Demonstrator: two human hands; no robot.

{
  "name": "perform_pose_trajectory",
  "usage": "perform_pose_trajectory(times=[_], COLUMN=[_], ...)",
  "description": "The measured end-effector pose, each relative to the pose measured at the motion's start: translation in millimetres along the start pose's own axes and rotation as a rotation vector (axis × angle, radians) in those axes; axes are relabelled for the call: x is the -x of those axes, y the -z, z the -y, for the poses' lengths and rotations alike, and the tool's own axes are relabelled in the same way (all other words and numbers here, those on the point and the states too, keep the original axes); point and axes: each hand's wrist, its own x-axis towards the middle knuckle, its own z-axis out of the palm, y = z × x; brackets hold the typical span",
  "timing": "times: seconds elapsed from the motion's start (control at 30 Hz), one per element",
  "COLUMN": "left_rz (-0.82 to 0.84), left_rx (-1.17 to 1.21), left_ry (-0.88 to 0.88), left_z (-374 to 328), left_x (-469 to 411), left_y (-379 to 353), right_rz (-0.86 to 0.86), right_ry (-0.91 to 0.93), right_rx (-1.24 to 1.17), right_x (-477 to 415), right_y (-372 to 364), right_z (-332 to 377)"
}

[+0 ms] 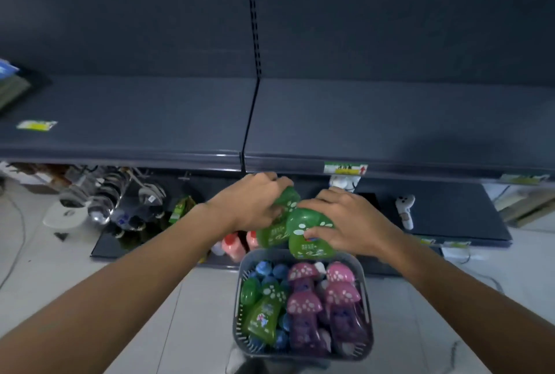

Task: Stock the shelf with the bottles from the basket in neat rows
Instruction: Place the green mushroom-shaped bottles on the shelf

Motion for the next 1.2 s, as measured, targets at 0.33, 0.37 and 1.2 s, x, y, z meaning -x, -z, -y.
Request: perform_pose_trajectory(times=[0.33,0.37,1.2], left_rz=[-0.224,-0.251,-0.138], left_rx=[0.029,0.051,-0.065], left_ry=[-0.120,-0.122,-0.218], left_z=[10.9,15.5,167.8], left_x=[-8.4,-13.9,-252.4], left_y=[129.8,139.7,192.5], right_rz=[-0.184,-0.199,-0.383], right_ry=[0.030,0.031,-0.284], right_rx=[0.003,0.000,-0.004], right_x=[-5.2,-9.6,-237.7], right_y=[113.7,121.5,147.6], right_z=[20.6,21.6,-53.9])
